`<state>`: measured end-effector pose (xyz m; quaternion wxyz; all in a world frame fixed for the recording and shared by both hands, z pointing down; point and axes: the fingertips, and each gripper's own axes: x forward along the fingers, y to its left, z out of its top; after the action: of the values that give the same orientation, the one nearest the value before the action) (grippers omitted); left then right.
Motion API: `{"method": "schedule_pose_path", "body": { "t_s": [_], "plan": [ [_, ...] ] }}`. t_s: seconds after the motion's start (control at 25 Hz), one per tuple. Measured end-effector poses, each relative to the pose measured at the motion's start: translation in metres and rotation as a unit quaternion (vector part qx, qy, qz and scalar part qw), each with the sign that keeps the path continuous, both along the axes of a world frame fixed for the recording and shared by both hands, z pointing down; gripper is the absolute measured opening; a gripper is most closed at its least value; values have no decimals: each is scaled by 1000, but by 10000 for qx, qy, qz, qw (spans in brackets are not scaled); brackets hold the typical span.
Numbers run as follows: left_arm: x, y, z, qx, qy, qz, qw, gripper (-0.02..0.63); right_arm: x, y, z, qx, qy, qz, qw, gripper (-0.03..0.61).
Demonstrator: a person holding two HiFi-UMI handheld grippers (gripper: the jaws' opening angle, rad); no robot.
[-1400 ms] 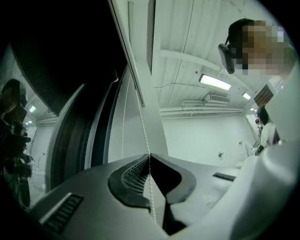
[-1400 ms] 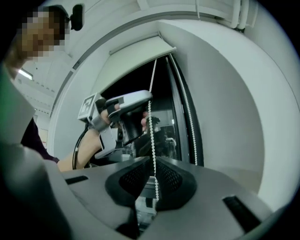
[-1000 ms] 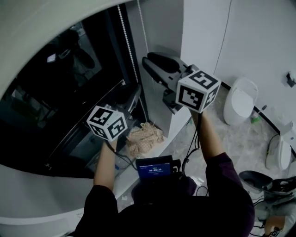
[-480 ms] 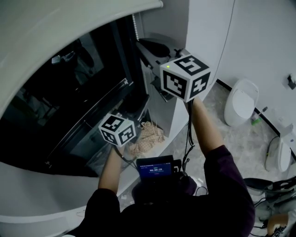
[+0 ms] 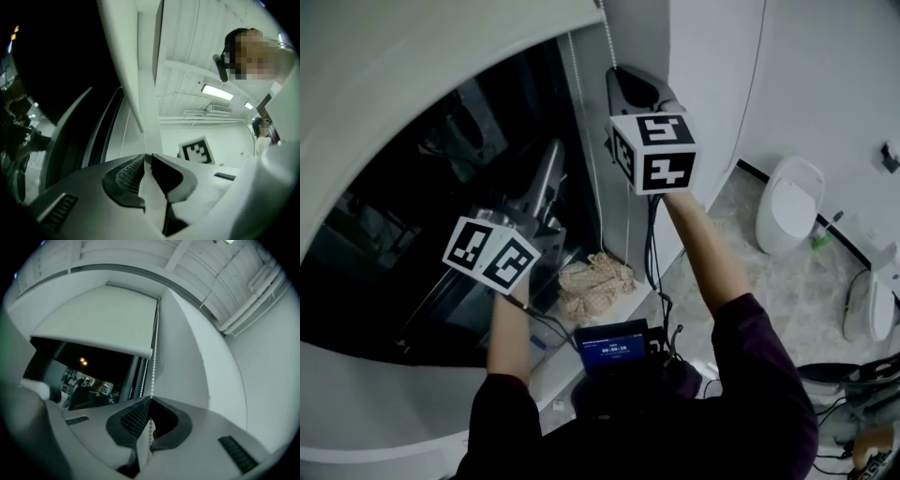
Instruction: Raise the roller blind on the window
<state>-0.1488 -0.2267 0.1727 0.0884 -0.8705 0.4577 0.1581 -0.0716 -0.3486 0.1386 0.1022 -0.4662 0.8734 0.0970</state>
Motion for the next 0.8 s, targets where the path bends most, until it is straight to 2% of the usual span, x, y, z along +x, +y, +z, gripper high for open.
{"method": "schedule_pose_path", "body": {
  "t_s": [0.04, 0.12, 0.24, 0.36, 0.44, 0.56, 0.8],
  "plan": [
    [6, 9, -22, 231, -102, 46, 9997, 18, 5, 5, -1, 45, -111, 55, 9999, 11],
    [21, 26, -54, 615, -427, 49, 9972, 18, 18, 21, -4, 31, -543, -169, 9984, 11],
    [38, 30, -76, 834, -760, 10, 9936, 18, 36, 51, -10, 146, -968, -600, 9934, 11],
    [47, 16, -79, 724, -773, 62, 9944, 18, 32, 83, -10, 365, -876, -1048, 9900, 11],
    [52, 5, -75, 568, -700, 152, 9958, 19, 19, 99, 6, 311, -633, -1354, 9883, 11],
    [57, -6, -65, 296, -605, 305, 9973, 20, 0, 106, 52, -106, -346, -1764, 9836, 11],
    [56, -24, -59, 6, -648, 114, 9978, 20, -18, 120, 120, -657, 65, -2358, 9696, 11]
  ]
}}
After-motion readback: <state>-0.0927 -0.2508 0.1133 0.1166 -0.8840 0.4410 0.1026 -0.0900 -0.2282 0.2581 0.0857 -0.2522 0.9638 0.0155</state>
